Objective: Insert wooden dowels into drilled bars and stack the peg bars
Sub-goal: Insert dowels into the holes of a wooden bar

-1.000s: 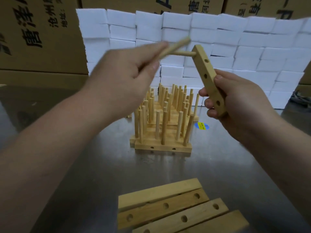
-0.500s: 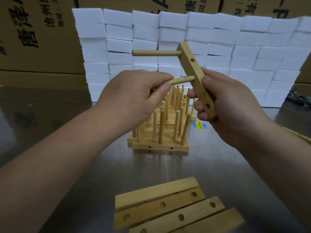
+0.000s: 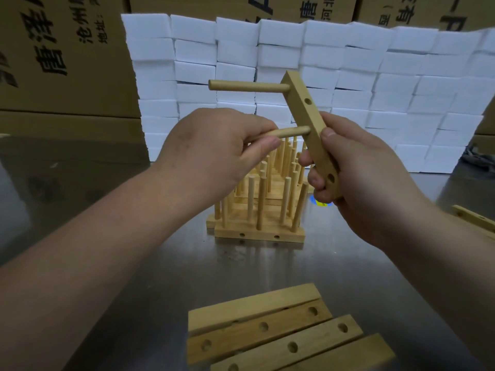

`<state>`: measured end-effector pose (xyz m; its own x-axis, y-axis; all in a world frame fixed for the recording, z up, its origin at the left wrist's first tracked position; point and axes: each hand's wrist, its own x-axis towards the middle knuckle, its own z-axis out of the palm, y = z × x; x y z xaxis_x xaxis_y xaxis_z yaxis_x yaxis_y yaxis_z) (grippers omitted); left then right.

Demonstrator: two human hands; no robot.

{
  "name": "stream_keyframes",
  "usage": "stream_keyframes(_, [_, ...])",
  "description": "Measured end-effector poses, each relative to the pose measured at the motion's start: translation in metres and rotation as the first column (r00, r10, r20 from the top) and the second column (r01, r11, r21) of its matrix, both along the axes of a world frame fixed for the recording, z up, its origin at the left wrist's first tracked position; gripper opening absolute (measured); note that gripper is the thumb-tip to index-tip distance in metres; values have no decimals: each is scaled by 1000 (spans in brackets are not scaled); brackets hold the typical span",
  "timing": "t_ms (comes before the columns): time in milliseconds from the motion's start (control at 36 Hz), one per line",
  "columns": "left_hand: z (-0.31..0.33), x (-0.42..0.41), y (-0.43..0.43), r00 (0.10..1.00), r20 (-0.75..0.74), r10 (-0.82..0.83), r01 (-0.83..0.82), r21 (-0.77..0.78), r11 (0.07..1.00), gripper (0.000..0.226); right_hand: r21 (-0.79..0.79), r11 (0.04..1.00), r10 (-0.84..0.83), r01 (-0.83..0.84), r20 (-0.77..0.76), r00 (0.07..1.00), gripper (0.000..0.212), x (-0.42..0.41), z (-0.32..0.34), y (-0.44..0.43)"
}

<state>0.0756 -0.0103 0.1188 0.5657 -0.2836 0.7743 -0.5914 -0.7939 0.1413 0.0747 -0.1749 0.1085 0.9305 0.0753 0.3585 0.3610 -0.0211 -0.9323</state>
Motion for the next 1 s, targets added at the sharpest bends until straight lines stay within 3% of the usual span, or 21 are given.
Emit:
stream_keyframes(222, [0, -3, -3, 994, 71, 84, -96, 184, 978, 38, -17, 1000, -18, 18, 12, 1000, 28, -1, 0, 1])
stream_keyframes(333, [0, -2, -3, 995, 66, 79, -90, 185, 979, 40, -19, 1000, -12, 13, 12, 1000, 28, -2, -2, 2])
stream_keyframes(611, [-8, 2, -3, 999, -39, -22, 22, 9, 1000, 39, -20, 1000, 12, -12, 13, 1000, 32, -2, -5, 2])
stream_keyframes(861, [-9, 5, -10, 919, -353, -175, 17, -408, 913, 30, -53, 999, 7, -3, 80, 997, 45, -2, -8, 3])
stream_keyframes(1000, [-10, 9, -9, 906, -387, -171, -19, -440, 898, 30, -75, 997, 2, 3, 66, 998, 43, -1, -8, 4])
